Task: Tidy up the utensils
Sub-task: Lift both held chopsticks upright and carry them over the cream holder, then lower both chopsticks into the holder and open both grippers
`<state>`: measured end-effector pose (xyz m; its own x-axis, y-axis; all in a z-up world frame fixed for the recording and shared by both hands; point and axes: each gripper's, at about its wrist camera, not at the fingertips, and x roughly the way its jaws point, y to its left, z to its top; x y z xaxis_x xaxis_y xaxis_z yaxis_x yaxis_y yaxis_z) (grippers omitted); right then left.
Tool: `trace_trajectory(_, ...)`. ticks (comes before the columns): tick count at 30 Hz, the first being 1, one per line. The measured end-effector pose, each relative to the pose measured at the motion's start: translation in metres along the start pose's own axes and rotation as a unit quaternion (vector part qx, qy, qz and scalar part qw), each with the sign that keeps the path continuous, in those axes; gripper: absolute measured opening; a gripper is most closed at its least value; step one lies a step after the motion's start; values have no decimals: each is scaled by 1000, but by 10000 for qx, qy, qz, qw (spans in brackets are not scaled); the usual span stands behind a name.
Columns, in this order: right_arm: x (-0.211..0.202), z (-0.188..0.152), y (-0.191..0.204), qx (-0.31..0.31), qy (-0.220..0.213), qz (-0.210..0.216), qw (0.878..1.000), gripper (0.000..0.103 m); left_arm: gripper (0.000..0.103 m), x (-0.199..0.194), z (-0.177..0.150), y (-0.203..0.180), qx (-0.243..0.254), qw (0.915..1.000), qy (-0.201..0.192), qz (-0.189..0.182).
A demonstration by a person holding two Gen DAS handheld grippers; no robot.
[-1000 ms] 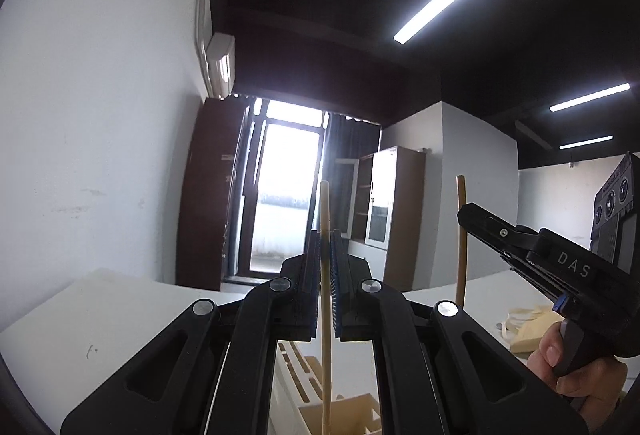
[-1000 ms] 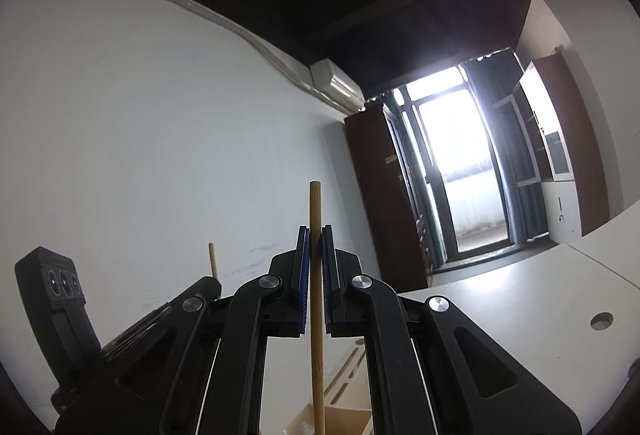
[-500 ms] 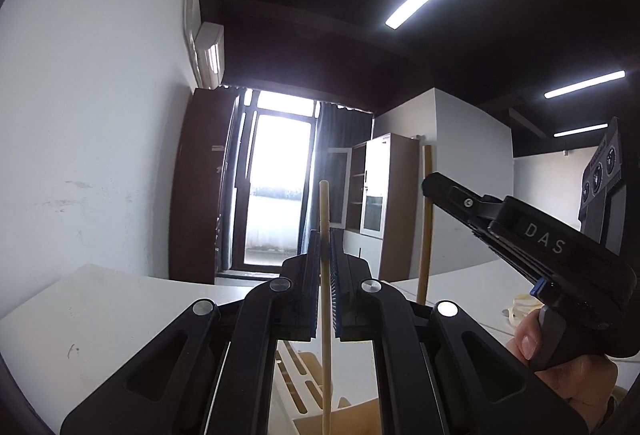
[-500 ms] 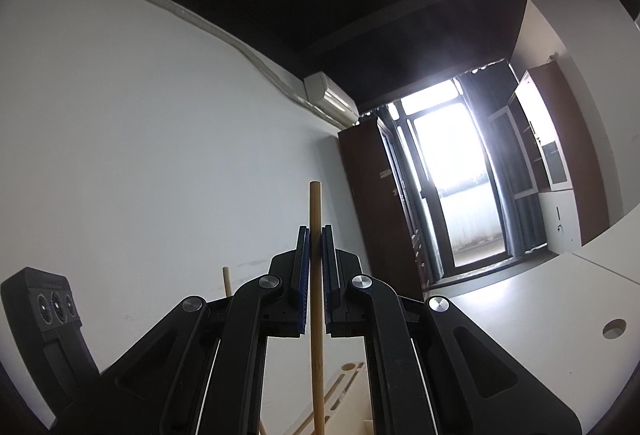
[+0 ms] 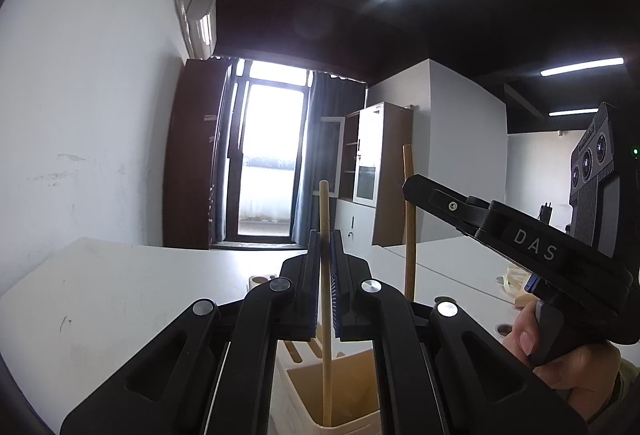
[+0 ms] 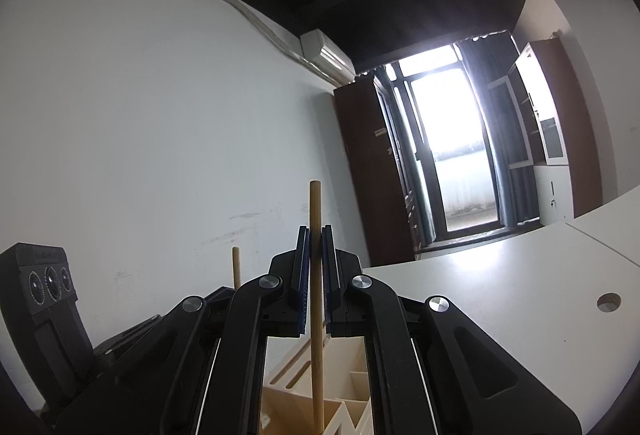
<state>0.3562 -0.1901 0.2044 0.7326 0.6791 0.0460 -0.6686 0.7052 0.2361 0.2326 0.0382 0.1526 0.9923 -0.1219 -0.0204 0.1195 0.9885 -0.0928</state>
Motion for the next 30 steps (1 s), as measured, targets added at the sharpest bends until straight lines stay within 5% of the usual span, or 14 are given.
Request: trace_trajectory(30,-8,-16,6,-223,997,-161,9946,7,5,-21,-25,21,-52,9982,583,-119)
